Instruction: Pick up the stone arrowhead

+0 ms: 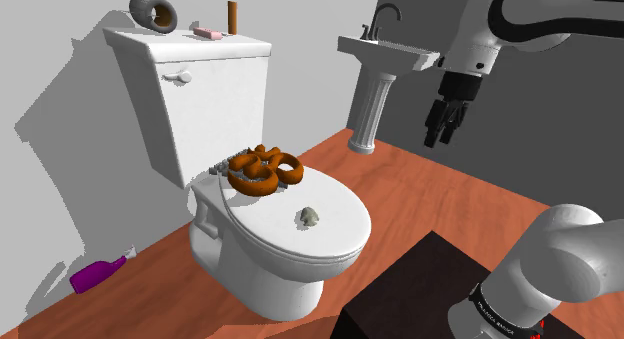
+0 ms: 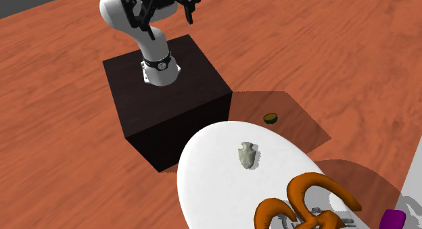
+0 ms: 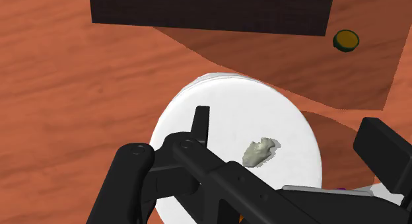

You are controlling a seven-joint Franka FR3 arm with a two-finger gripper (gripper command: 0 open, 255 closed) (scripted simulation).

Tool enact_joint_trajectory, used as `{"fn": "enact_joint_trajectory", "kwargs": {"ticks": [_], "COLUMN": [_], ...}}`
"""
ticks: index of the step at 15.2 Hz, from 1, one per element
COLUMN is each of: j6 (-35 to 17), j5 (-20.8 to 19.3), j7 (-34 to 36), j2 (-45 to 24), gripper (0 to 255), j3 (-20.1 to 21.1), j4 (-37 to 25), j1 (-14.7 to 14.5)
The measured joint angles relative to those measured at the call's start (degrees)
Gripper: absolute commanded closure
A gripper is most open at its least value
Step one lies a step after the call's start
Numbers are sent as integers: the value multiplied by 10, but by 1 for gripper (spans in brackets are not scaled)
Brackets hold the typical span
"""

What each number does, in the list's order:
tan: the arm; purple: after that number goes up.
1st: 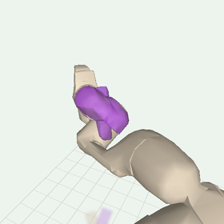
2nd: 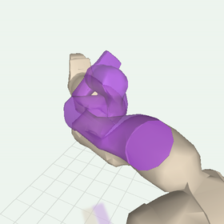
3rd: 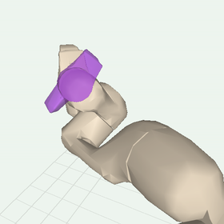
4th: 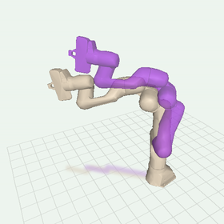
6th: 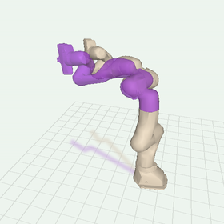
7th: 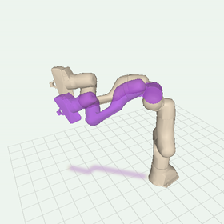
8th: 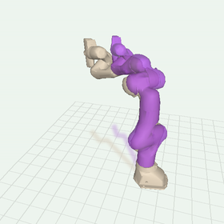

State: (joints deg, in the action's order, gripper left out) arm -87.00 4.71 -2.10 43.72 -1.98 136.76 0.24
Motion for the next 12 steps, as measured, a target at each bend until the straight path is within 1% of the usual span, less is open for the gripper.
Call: {"fn": "enact_joint_trajectory", "kwargs": {"ticks": [2,6,12], "j6": [-9,-80,-208], "j5": [2,14,24], "j7": [6,40,98], "j2": [-1,-28,-114], "gripper": [0,0,0], "j3": [5,36,84], "j4": [7,42,73], "j1": [-1,-5,-9]}}
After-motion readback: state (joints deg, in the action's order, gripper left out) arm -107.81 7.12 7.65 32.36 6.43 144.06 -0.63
